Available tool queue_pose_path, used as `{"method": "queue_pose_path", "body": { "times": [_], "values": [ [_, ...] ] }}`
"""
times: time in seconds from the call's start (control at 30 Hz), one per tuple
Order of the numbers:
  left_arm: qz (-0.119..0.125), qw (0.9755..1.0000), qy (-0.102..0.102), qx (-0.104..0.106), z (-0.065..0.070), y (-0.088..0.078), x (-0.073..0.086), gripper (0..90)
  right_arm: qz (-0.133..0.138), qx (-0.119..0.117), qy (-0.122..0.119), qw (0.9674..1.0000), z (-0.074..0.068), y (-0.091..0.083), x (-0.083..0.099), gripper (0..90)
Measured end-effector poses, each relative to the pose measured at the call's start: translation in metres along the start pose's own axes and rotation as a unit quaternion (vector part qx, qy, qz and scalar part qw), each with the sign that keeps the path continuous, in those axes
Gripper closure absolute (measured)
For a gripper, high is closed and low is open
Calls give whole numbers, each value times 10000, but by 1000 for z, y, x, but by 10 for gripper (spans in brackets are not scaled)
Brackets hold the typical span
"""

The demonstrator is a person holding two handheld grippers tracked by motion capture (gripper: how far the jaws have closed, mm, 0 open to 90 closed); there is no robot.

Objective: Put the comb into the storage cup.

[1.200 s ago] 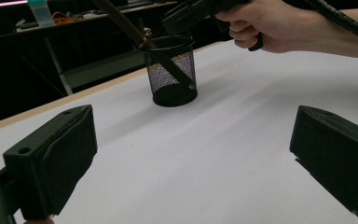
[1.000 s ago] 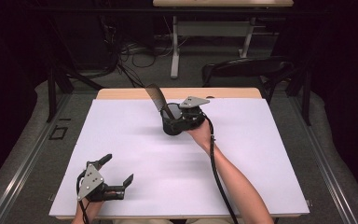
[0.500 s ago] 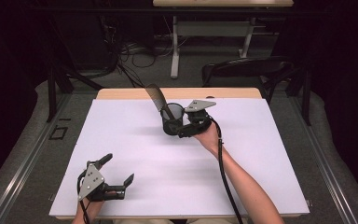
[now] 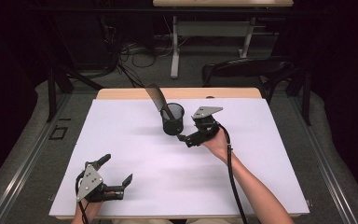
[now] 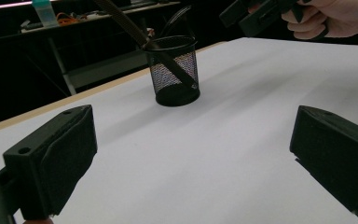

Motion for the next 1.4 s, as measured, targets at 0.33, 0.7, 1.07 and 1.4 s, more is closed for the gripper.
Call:
{"method": "queue_pose_path", "body": {
  "times": [0.33, 0.7, 1.07, 1.4],
  "values": [
    [10, 10000, 11, 40, 2, 3, -1, 6, -107, -14, 54, 9999, -3, -23, 16, 0],
    [2, 10000, -5, 22, 2, 3, -1, 6, -224, 46, 90, 9997, -4, -47, 32, 0],
    [0, 10000, 14, 19, 2, 2, -1, 6, -230, 98, 177, 9995, -8, -74, 56, 0],
    [-7, 10000, 15, 35, 4, 3, -1, 6, -227, 157, 327, 9991, -8, -91, 74, 0]
  ]
}}
Point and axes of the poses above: each handheld gripper's, and its own axes: y roughly forward along the jaws, x roughly out of its underside, z roughly to its right, the point moved 10 cm from there along y, roughly forward along the jaws, and after that the axes turned 7 degrees about y, right-handed, at the moved point
